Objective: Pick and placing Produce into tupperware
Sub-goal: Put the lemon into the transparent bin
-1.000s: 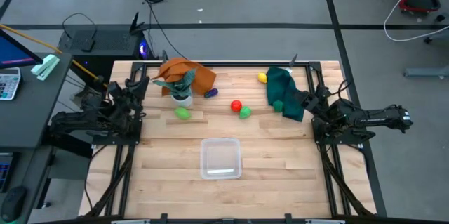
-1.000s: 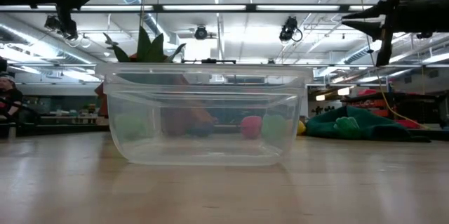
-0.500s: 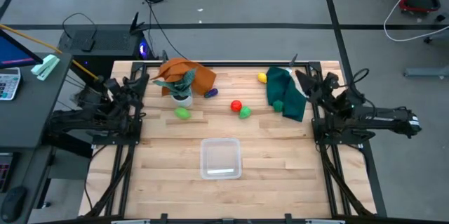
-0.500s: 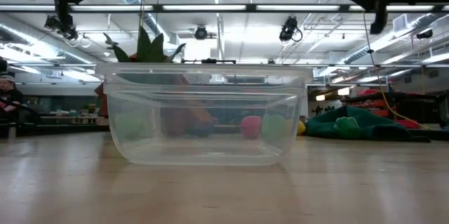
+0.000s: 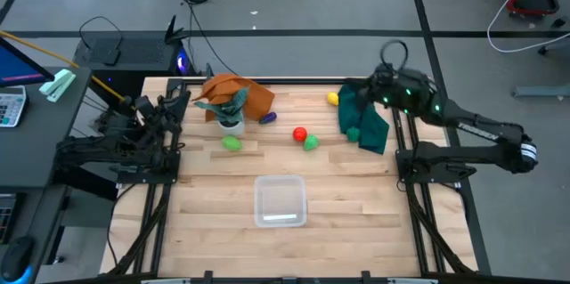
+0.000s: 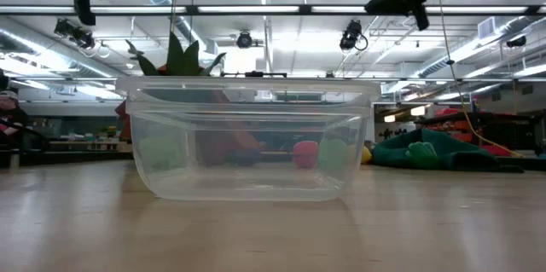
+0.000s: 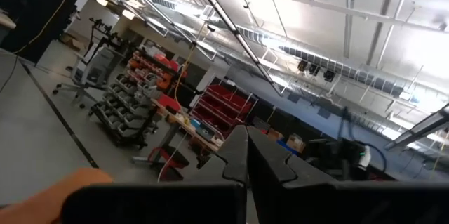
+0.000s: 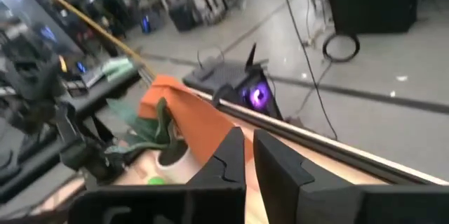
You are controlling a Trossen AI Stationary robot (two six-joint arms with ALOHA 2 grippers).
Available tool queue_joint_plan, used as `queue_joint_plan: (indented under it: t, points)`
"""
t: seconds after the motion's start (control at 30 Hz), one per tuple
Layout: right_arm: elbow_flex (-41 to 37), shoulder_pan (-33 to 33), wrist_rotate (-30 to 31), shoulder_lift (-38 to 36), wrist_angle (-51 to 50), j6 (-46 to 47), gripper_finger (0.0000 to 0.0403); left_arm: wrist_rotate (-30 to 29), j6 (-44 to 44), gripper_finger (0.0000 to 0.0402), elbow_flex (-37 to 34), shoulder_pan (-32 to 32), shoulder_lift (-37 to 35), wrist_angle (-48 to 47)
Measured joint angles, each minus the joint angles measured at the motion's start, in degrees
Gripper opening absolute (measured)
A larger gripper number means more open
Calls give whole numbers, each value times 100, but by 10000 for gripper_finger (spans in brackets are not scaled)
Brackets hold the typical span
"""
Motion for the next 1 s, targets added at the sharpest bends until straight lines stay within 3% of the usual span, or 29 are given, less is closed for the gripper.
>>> queue_joint_plan:
  t: [0.2,0.53,0.67,0.87,1.0]
  points:
    - [810,-651,-792,817,-468,-322,1,1,20,23,1138,0,474,-1370]
    - [1625,-1516,-1766,1835,-1479,-797,1,1,33,18,3117,2,1943,-3485]
    - [1900,-1689,-2210,2178,-1502,-1193,1,3,29,24,3674,91,2534,-3875]
    - [2421,-1780,-2259,2730,-1655,-1486,14,38,-30,18,4352,375,3315,-4075]
    - [2926,-1787,-2262,3196,-2022,-1705,31,368,-30,19,4764,523,3783,-4215]
